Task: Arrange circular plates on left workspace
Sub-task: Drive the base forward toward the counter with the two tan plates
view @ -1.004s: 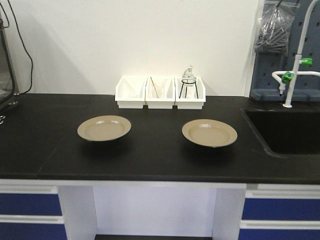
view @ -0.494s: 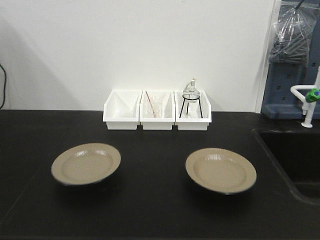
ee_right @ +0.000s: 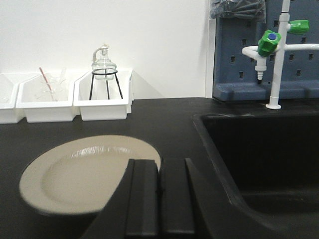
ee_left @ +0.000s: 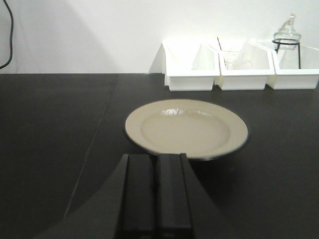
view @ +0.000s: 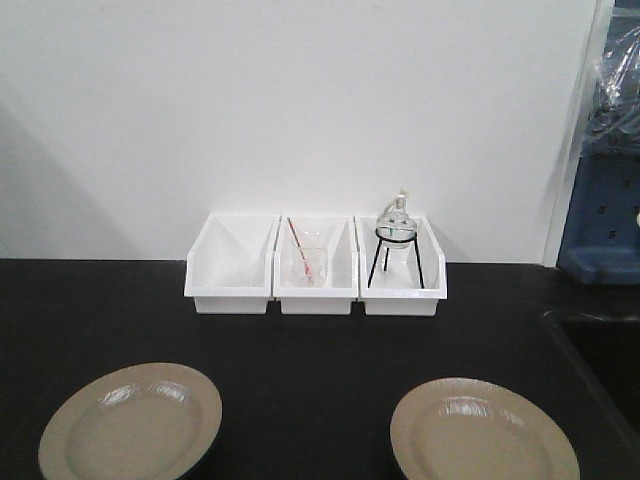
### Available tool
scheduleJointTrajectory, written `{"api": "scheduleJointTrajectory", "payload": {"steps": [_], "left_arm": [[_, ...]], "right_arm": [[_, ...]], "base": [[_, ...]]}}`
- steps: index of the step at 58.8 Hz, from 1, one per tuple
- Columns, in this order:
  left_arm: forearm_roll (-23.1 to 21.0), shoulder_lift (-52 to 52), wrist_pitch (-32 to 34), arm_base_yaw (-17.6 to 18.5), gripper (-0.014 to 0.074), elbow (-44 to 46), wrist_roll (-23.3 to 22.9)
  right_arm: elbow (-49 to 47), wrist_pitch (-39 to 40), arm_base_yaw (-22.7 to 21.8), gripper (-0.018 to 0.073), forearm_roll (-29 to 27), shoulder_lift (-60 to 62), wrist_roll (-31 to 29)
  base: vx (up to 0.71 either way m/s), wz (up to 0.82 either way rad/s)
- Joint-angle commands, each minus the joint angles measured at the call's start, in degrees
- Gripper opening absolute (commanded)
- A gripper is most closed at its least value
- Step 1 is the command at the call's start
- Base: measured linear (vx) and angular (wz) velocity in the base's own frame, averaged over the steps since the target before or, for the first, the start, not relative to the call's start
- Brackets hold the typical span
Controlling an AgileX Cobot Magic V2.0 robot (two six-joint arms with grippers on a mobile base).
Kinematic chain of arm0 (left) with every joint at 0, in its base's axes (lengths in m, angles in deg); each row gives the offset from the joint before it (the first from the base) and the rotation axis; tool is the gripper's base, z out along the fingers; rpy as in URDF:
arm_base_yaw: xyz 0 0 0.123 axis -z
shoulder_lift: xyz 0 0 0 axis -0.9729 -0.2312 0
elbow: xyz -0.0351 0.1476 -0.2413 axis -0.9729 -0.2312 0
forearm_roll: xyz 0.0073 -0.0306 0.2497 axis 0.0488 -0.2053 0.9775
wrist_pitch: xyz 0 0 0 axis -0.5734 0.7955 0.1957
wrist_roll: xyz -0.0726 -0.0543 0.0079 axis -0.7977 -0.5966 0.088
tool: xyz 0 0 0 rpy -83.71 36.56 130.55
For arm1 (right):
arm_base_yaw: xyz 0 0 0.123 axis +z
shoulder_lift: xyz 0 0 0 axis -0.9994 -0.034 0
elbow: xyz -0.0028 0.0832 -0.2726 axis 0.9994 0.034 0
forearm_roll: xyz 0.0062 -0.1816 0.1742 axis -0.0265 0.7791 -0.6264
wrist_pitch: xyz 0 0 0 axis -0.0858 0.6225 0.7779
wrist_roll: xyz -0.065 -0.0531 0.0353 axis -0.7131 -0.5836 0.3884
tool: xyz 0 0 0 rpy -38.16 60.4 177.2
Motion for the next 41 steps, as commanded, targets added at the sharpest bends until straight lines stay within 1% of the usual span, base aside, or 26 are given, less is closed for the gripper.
{"api": "scheduleJointTrajectory", "payload": {"steps": [1, 22, 41], "left_arm": [[0.2, 0.9, 4.8, 0.3, 0.0003, -0.7, 0.0], [0.2, 0.9, 4.8, 0.3, 0.0003, -0.7, 0.0], [0.2, 0.9, 4.8, 0.3, 0.0003, -0.7, 0.0]], "right_arm": [[0.4, 4.5, 0.0, 0.0000, 0.6, 0.9, -0.2], [0.4, 4.5, 0.0, 0.0000, 0.6, 0.9, -0.2], [0.4, 4.5, 0.0, 0.0000, 0.6, 0.9, -0.2]], "base": [[0.39, -0.02], [0.29, -0.06], [0.14, -0.02]]}}
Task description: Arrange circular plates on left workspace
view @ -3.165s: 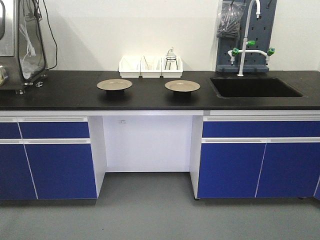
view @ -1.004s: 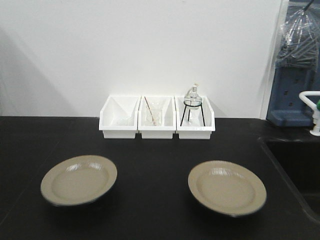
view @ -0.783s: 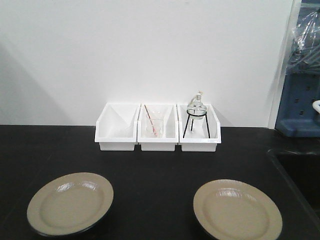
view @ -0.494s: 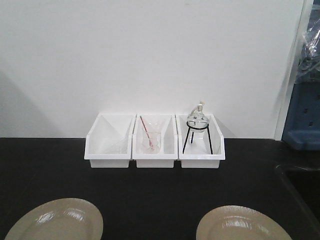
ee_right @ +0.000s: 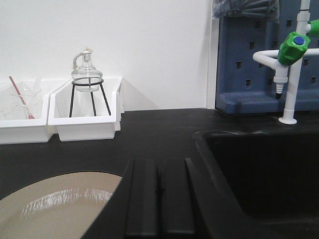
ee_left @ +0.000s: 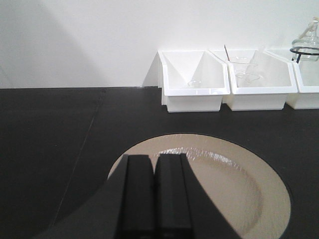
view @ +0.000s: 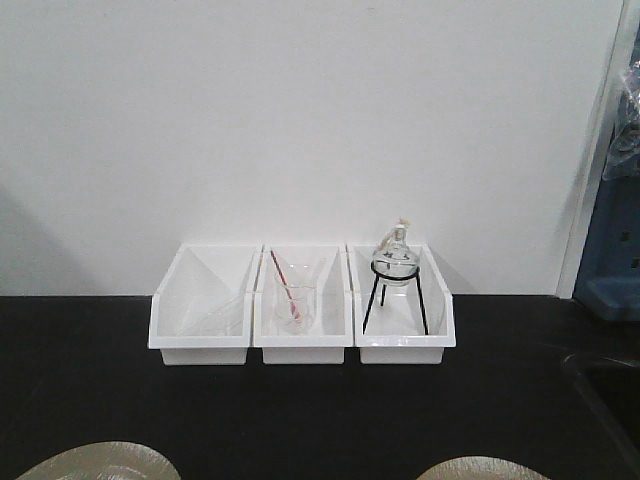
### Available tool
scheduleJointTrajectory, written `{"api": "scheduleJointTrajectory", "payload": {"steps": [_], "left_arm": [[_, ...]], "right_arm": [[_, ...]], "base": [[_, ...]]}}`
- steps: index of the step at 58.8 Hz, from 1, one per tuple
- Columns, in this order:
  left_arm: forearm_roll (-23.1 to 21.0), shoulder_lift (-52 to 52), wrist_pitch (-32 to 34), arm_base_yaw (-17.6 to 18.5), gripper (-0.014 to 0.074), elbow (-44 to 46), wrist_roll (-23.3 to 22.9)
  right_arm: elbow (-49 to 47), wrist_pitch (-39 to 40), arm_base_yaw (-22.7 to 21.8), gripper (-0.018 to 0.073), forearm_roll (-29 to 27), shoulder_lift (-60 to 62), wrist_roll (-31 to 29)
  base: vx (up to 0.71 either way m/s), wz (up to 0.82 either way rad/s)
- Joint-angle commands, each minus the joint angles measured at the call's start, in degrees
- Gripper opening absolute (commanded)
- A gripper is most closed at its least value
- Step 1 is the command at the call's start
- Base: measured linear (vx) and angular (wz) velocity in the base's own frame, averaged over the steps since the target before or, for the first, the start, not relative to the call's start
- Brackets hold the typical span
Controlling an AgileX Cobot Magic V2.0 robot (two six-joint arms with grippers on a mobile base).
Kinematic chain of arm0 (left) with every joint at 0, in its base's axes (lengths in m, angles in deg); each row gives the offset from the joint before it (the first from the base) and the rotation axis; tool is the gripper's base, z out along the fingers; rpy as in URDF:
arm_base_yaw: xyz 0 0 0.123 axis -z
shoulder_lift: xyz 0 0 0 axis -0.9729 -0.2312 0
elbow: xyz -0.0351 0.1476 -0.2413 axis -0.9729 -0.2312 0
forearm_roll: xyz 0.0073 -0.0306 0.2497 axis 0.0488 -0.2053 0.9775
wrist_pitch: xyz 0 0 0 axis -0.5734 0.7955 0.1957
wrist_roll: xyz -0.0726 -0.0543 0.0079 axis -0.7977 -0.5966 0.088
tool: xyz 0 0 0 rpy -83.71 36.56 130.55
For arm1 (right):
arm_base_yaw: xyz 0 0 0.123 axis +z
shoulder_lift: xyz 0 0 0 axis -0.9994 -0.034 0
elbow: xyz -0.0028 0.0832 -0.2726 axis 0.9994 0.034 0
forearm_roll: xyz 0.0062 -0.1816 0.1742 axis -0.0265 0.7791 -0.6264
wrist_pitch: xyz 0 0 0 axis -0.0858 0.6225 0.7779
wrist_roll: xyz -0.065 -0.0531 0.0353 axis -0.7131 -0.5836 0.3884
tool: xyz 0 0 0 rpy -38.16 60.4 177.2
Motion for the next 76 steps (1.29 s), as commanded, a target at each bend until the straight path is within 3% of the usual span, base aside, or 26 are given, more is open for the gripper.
{"api": "scheduleJointTrajectory", "payload": {"steps": [1, 76], "left_arm": [[0.2, 0.9, 4.8, 0.3, 0.0003, -0.7, 0.0], [0.2, 0.9, 4.8, 0.3, 0.0003, -0.7, 0.0]], "right_arm": [[0.4, 4.5, 0.0, 0.0000, 0.6, 0.9, -0.2], [0.4, 4.5, 0.0, 0.0000, 0.6, 0.9, -0.2]], "base": [[0.03, 0.00], [-0.03, 0.00]]}}
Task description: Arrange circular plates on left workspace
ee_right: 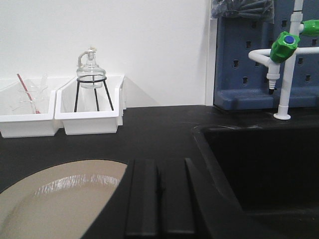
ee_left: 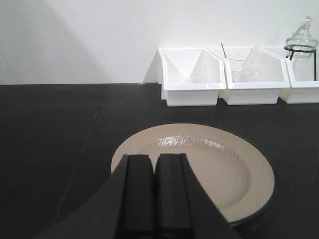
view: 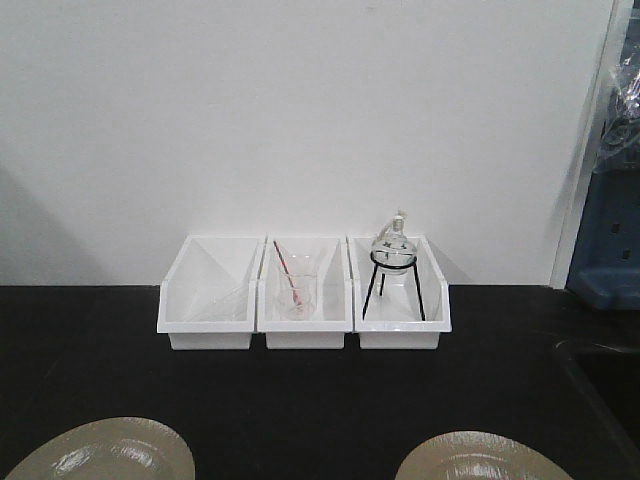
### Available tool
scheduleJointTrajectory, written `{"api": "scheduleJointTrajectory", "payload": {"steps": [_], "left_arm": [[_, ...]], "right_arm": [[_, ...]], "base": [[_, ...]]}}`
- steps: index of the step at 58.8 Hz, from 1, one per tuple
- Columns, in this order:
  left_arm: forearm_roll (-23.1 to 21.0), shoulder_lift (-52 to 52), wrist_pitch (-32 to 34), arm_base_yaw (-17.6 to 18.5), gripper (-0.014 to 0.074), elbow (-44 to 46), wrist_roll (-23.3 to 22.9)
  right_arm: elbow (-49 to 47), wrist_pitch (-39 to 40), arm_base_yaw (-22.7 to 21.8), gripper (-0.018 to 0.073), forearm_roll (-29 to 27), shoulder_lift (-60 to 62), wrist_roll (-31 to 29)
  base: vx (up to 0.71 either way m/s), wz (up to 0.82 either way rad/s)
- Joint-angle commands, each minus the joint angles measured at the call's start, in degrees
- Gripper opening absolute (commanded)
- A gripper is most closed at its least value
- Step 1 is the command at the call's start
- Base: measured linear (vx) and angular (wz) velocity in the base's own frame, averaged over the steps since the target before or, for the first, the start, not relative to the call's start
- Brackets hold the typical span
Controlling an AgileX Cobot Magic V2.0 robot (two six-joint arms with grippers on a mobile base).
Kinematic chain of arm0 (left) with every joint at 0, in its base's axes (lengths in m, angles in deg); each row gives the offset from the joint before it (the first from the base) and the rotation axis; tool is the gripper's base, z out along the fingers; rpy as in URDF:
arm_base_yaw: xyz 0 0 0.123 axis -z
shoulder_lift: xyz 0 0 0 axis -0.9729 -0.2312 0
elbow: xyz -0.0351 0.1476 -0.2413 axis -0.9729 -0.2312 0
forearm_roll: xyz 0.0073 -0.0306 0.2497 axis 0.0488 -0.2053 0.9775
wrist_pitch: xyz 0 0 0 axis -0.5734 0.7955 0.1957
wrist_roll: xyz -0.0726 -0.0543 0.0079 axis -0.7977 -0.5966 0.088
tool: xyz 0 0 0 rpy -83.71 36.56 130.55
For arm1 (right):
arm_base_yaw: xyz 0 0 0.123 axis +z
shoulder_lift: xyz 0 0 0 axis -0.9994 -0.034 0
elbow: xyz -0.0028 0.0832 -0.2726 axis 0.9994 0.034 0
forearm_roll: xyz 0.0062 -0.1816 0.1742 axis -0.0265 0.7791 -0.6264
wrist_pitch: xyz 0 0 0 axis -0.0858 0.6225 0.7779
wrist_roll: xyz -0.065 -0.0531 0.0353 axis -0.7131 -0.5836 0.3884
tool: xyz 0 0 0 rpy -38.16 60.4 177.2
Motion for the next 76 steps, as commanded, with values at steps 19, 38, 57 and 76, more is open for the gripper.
{"api": "scheduleJointTrajectory", "payload": {"steps": [19, 38, 57, 76], "left_arm": [[0.2, 0.9, 5.0, 0.3, 0.0002, -0.7, 0.0], [0.1, 0.9, 30.1, 0.3, 0.0002, 0.0, -0.6], [-1.8, -4.5, 27.0, 0.3, 0.0002, 18.2, -9.5], [-6.0, -29.1, 8.4, 2.9, 0.0002, 40.8, -9.7]], "right_arm": [[0.4, 4.9, 0.0, 0.0000, 0.6, 0.9, -0.2], [-2.8, 17.8, 0.0, 0.0000, 0.6, 0.9, 0.2], [-28.2, 6.6, 0.0, 0.0000, 0.4, -7.3, 0.7], [-50.0, -12.0, 0.0, 0.0000, -18.8, -38.0, 1.6]], "base": [[0.00, 0.00], [0.00, 0.00], [0.00, 0.00], [0.00, 0.00]]}}
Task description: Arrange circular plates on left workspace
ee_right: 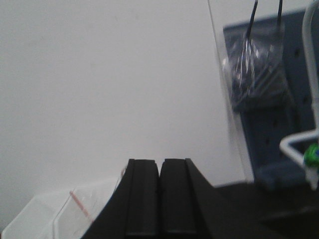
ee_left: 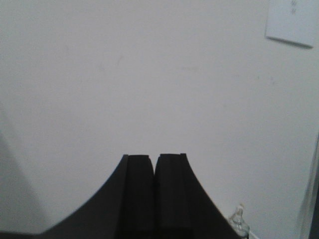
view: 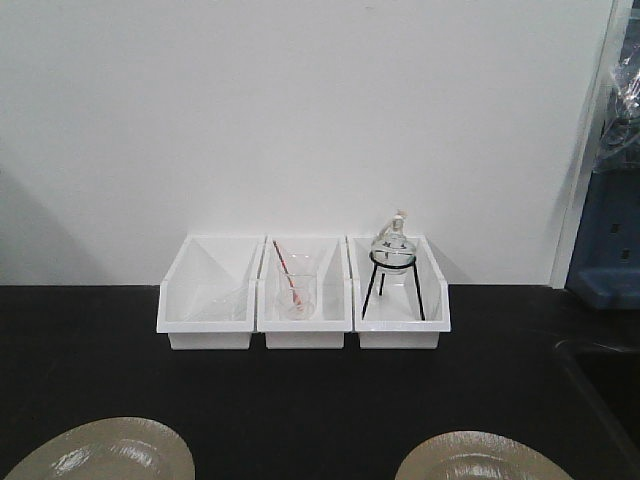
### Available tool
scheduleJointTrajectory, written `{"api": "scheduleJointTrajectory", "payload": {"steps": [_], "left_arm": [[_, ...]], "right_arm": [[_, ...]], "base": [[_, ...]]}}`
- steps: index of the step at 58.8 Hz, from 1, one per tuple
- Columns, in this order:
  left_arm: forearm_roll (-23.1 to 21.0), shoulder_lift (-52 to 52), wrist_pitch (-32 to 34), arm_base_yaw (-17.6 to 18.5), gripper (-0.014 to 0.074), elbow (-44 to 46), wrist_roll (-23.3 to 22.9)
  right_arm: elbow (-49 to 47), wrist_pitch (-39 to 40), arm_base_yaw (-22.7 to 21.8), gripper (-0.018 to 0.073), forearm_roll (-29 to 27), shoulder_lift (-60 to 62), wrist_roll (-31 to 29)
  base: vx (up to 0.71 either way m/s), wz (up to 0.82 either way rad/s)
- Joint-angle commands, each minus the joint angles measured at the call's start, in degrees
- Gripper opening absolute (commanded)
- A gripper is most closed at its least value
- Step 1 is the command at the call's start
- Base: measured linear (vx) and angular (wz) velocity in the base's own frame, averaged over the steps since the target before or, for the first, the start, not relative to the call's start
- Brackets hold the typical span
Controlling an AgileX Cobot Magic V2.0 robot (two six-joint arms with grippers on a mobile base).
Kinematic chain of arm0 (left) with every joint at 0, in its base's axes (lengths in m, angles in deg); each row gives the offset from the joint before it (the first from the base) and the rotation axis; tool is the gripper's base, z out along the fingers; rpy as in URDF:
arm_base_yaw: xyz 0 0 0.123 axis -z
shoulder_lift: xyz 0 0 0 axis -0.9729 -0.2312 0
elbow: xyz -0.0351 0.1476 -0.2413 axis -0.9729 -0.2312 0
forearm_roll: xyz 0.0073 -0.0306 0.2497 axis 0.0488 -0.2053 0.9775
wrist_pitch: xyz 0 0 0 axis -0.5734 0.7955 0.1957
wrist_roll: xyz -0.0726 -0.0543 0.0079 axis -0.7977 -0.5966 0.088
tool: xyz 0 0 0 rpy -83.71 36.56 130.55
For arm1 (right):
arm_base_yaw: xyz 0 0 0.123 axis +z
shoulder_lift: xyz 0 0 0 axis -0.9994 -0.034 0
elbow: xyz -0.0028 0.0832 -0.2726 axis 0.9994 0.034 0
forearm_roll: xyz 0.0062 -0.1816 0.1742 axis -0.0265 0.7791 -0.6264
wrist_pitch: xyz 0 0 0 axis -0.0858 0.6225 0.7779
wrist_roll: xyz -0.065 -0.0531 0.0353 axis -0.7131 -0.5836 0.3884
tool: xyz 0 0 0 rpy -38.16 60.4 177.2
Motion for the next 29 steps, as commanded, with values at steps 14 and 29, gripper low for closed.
{"api": "scheduleJointTrajectory", "payload": {"steps": [14, 29], "left_arm": [[-11.9, -22.1, -9.9, 8.4, 0.0002, 12.2, 0.2], [-36.5, -30.5, -18.3, 15.7, 0.0002, 12.3, 24.2]], "right_arm": [[-14.6, -24.6, 0.0, 0.0000, -43.1, -26.2, -33.8], [-14.5, -45.3, 0.0, 0.0000, -70.3, -39.8, -53.4]], "base": [[0.00, 0.00], [0.00, 0.00]]}}
